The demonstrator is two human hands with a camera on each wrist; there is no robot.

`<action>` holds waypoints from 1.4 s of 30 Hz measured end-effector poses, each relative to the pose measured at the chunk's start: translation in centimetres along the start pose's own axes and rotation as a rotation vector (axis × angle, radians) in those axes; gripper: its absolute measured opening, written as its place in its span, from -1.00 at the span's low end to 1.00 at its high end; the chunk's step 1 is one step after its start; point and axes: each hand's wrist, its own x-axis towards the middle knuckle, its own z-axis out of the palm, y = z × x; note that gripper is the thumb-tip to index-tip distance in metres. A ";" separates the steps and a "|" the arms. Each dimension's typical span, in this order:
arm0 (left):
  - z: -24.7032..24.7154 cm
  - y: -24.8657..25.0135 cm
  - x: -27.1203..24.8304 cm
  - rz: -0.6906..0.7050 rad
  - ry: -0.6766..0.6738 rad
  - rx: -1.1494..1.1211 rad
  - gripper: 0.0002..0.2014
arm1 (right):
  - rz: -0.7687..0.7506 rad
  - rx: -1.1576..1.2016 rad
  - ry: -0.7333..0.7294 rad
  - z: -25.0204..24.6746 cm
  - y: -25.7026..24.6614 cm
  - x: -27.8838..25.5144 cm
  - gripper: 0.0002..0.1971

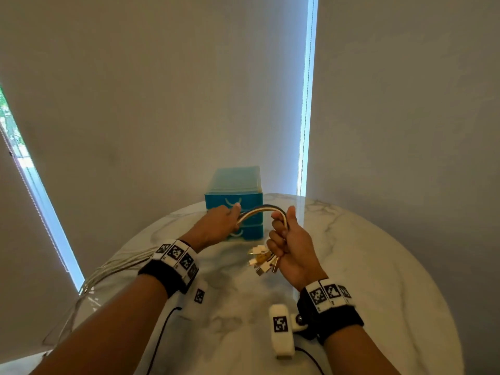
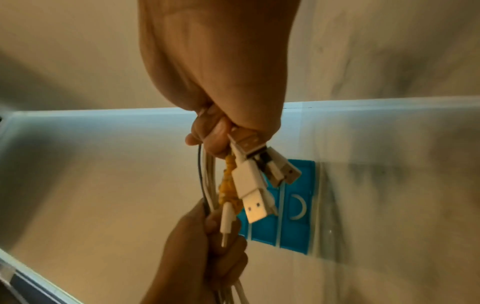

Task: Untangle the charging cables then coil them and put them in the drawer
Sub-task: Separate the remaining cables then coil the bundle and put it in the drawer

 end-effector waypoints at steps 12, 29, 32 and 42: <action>3.8 2.5 0.4 0.071 0.066 -0.104 -0.43 | 0.022 -0.075 0.034 0.8 1.0 -0.5 -0.34; 4.4 3.0 -1.1 -0.070 -0.110 -0.260 -0.25 | -0.178 -0.423 0.304 0.8 1.5 -1.3 -0.58; 2.3 5.1 -1.3 0.176 0.068 -0.123 -0.50 | -0.241 -0.496 0.310 0.5 1.7 -0.9 -0.60; 2.0 10.5 -0.1 0.470 0.053 0.691 -0.62 | -0.320 -0.858 0.377 -0.6 2.3 0.5 -0.72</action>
